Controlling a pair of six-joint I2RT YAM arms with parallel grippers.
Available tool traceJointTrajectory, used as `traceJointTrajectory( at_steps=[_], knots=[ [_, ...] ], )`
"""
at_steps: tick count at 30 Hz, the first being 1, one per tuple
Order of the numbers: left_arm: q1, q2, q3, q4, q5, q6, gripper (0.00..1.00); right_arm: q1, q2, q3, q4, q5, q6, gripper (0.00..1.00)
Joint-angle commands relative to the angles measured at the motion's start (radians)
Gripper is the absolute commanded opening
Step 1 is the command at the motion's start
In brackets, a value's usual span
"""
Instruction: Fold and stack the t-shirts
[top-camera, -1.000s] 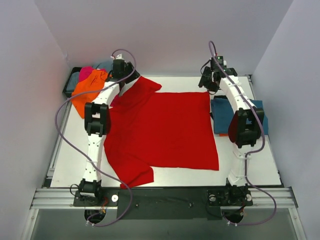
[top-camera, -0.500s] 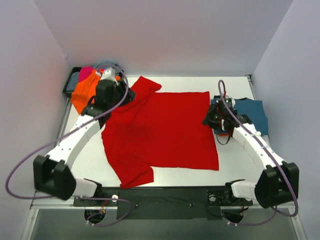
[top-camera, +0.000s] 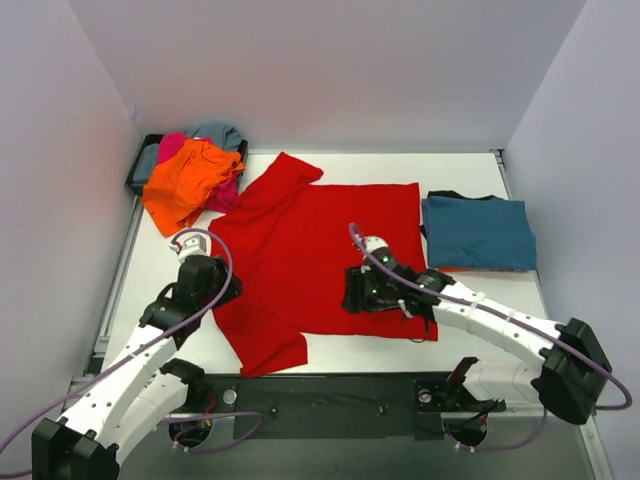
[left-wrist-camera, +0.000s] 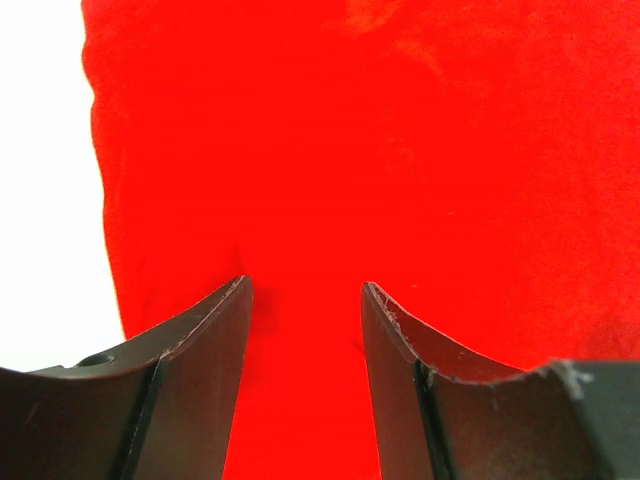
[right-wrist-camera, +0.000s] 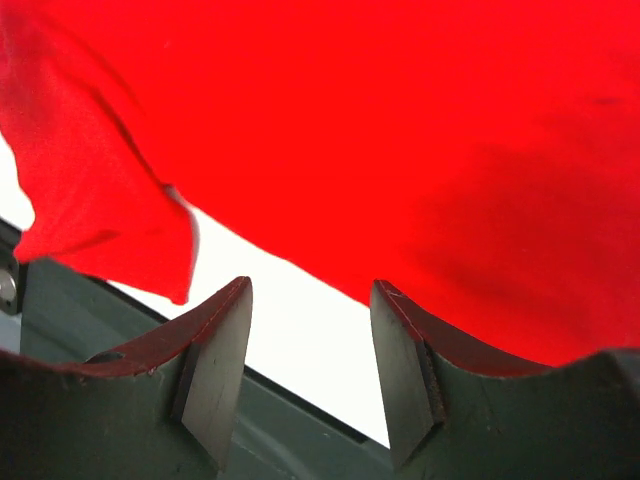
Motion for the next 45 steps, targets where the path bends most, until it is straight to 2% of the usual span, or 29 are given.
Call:
traceJointTrajectory(
  at_steps=[1, 6, 14, 17, 24, 28, 31, 36, 41, 45],
  knots=[
    [0.004, 0.018, -0.03, -0.024, -0.074, -0.062, 0.57, 0.133, 0.128, 0.06, 0.057, 0.056, 0.046, 0.46],
    [0.023, 0.113, -0.025, -0.061, -0.119, -0.085, 0.57, 0.191, 0.246, 0.101, 0.095, 0.041, 0.051, 0.43],
    [0.052, 0.265, -0.09, 0.099, -0.115, -0.122, 0.54, 0.191, 0.258, 0.087, 0.103, 0.065, 0.054, 0.41],
    [0.096, 0.357, -0.096, 0.164, -0.116, -0.133, 0.54, 0.185, 0.245, 0.069, 0.098, 0.081, 0.051, 0.4],
    [0.171, 0.521, -0.007, 0.267, -0.099, -0.125, 0.52, 0.133, 0.191, 0.026, 0.091, 0.074, 0.039, 0.4],
    [0.193, 0.629, 0.07, 0.24, -0.103, -0.104, 0.51, 0.112, 0.183, 0.023, 0.088, 0.054, 0.027, 0.4],
    [0.181, 0.62, 0.107, 0.226, -0.097, -0.063, 0.52, 0.087, 0.174, 0.02, 0.078, 0.055, 0.027, 0.41],
    [0.123, 0.48, 0.142, 0.177, -0.105, -0.013, 0.59, 0.023, 0.117, -0.026, 0.077, 0.035, 0.037, 0.41],
    [0.089, 0.304, 0.159, -0.02, -0.087, -0.061, 0.67, -0.026, 0.028, -0.092, 0.075, 0.048, 0.046, 0.41],
    [0.086, 0.188, 0.176, -0.165, -0.051, -0.084, 0.67, -0.039, -0.022, -0.114, 0.065, 0.053, 0.05, 0.41]
  ],
)
